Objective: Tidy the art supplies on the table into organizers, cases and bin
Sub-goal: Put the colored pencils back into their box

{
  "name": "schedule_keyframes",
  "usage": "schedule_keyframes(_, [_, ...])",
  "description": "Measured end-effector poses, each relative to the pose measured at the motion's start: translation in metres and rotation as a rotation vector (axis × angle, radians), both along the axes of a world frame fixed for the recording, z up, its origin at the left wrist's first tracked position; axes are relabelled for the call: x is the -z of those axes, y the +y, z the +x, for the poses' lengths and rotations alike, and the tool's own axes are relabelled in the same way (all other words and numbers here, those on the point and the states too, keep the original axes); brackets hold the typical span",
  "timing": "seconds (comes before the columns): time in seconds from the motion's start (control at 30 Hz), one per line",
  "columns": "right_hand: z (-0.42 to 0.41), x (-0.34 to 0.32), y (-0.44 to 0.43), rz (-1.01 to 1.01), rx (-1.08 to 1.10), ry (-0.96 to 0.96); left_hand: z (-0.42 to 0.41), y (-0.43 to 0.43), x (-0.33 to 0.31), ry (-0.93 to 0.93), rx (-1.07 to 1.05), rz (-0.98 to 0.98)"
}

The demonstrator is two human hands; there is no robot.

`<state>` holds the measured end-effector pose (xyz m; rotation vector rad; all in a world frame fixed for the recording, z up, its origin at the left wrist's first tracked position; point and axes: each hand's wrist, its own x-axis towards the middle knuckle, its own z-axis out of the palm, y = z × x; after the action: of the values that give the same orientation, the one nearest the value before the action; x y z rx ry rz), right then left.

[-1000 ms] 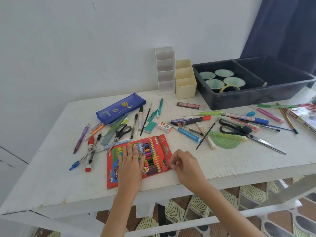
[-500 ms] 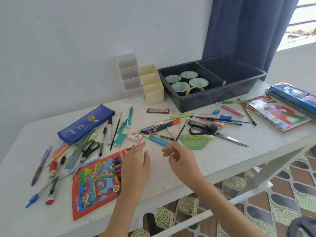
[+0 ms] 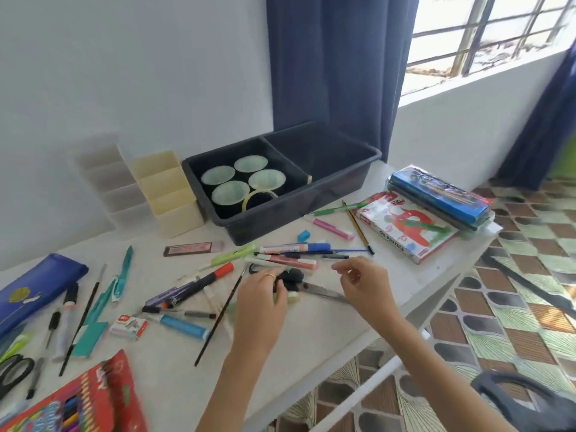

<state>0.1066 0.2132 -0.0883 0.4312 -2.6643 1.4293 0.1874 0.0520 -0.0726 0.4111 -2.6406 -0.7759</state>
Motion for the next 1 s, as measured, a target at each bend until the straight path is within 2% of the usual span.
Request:
schedule_keyframes(0.13, [-0.053,0.002,0.006,0.187,-0.066,0.05,-0.035,0.018,0.0,-0.004,0.026,0.007])
schedule_keyframes(0.3, [-0.086,-0.002,-0.007,0.442,-0.23,0.012,-0.058,0.026,0.004,0.013,-0.017,0.004])
schedule_keyframes(0.53, [-0.092,-0.007,-0.021,0.555,-0.457,-0.034,-0.065,0.026,0.013,0.031,-0.134,0.019])
schedule_keyframes(0.63, [-0.09,-0.006,-0.023,0.506,-0.456,-0.032,-0.063,0.022,0.013,0.078,-0.2,0.017])
schedule_keyframes(0.77, [-0.09,-0.004,-0.019,0.301,-0.377,-0.103,-0.053,0.003,0.01,0.154,-0.362,0.065])
schedule_keyframes(0.83, [-0.086,-0.006,-0.017,0.206,-0.351,-0.128,-0.045,-0.008,0.008,0.237,-0.407,0.056])
schedule_keyframes(1.0, [-0.064,-0.012,-0.029,0.112,-0.415,-0.067,-0.016,-0.033,-0.001,0.476,-0.486,0.09])
